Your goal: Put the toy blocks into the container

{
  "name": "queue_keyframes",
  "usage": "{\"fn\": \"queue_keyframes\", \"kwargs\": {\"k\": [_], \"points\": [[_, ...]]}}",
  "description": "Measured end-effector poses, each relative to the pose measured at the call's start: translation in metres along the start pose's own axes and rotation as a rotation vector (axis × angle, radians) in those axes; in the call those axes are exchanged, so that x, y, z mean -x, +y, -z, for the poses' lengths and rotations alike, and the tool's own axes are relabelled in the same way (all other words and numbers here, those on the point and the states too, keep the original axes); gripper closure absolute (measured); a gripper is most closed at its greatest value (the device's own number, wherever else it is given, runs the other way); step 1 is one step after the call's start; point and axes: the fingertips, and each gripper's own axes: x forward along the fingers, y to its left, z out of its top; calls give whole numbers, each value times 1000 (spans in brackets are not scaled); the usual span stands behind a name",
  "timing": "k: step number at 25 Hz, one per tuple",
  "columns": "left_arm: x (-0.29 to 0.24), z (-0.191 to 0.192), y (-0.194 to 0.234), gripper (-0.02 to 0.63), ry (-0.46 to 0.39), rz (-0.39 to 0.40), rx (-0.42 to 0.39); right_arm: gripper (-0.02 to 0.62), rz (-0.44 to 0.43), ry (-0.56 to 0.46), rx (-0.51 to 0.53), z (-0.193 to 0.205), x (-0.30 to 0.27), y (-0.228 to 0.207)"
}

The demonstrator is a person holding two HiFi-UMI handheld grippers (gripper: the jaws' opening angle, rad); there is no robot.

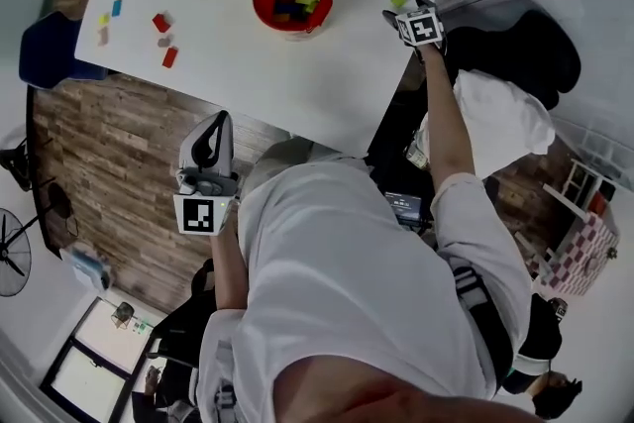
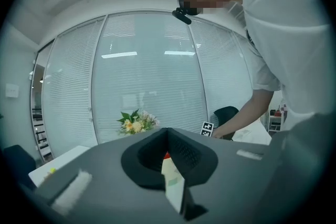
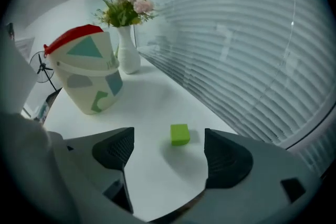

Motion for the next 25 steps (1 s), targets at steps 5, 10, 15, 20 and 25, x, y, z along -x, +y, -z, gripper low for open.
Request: {"fn": "queue_keyframes", "kwargs": {"k": [5, 10, 15, 20, 25], "points": [[25, 8, 3, 609, 39, -77, -12, 210, -28, 63, -104, 5, -43, -17], [36, 16, -1, 609, 73, -103, -3, 291, -24, 118, -158, 8, -57, -27], [31, 12, -3, 609, 54, -93, -1, 446, -41, 131, -132, 9, -50, -21], [21, 6, -8, 609, 21, -48, -16, 448, -130, 44, -179, -2, -37, 8], [13, -1, -11, 609, -28, 1, -22, 448, -249, -164, -319, -35, 4, 44]]}}
